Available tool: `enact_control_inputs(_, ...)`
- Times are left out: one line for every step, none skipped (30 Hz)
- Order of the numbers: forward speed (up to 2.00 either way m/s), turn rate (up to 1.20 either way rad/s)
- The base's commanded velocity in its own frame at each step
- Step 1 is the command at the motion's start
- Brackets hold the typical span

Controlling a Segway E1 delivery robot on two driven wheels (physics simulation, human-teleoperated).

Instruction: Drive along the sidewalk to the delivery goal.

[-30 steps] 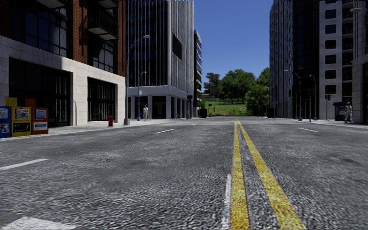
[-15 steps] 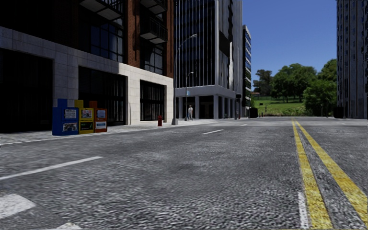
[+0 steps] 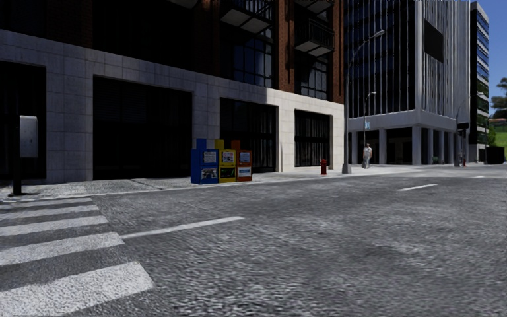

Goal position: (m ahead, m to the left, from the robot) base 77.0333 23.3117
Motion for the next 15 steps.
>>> enact_control_inputs(0.92,1.13)
enact_control_inputs(0.92,1.14)
enact_control_inputs(0.92,1.14)
enact_control_inputs(0.92,1.14)
enact_control_inputs(0.92,1.14)
enact_control_inputs(0.92,1.14)
enact_control_inputs(0.92,1.14)
enact_control_inputs(0.92,1.14)
enact_control_inputs(0.92,1.14)
enact_control_inputs(0.92,1.14)
enact_control_inputs(0.93,1.14)
enact_control_inputs(0.93,1.14)
enact_control_inputs(0.93,1.14)
enact_control_inputs(0.93,1.14)
enact_control_inputs(0.93,1.14)
